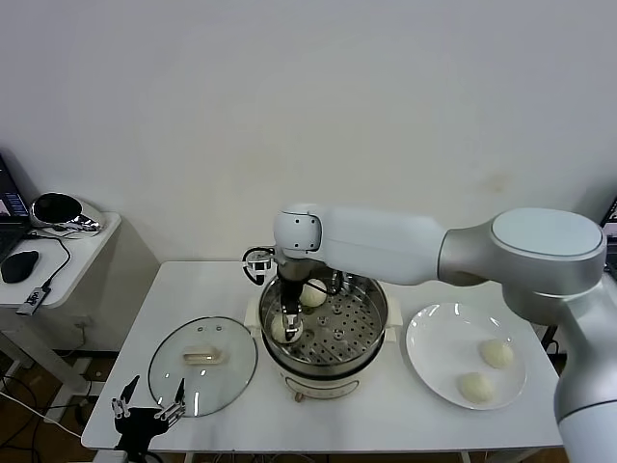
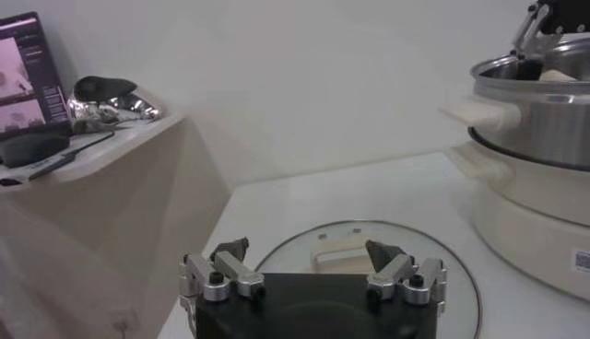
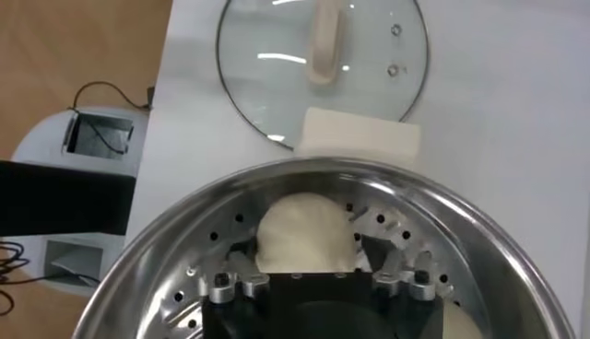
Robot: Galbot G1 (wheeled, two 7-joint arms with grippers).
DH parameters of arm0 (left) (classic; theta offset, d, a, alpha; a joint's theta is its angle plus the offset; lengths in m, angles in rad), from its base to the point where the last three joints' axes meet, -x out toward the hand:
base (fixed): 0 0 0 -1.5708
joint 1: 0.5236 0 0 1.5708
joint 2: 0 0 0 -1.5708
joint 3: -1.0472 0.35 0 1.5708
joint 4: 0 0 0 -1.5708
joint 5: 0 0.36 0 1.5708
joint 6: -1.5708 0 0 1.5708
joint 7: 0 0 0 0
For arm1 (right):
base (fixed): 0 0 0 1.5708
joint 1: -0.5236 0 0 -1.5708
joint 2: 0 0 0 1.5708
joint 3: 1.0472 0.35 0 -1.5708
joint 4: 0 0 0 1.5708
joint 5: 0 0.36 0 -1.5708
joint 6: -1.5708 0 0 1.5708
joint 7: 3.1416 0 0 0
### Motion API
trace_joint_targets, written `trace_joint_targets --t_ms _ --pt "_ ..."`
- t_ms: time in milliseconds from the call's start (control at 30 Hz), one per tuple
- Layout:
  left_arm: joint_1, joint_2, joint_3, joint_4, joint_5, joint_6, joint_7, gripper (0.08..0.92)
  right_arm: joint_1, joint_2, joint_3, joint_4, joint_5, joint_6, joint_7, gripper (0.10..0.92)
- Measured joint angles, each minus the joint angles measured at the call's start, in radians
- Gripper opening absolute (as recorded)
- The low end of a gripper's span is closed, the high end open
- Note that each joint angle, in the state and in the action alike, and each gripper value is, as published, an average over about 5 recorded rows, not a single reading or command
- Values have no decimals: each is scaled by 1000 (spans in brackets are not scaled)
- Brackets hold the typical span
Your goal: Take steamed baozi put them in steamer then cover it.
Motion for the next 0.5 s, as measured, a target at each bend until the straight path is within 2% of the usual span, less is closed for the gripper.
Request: trace_joint_targets --t_ms 267,500 --pt "-4 -1 8 -2 2 3 6 823 59 -118 41 89 -41 25 -42 823" --pt "-6 6 9 -12 -8 15 18 823 106 -320 87 199 -111 92 -116 823"
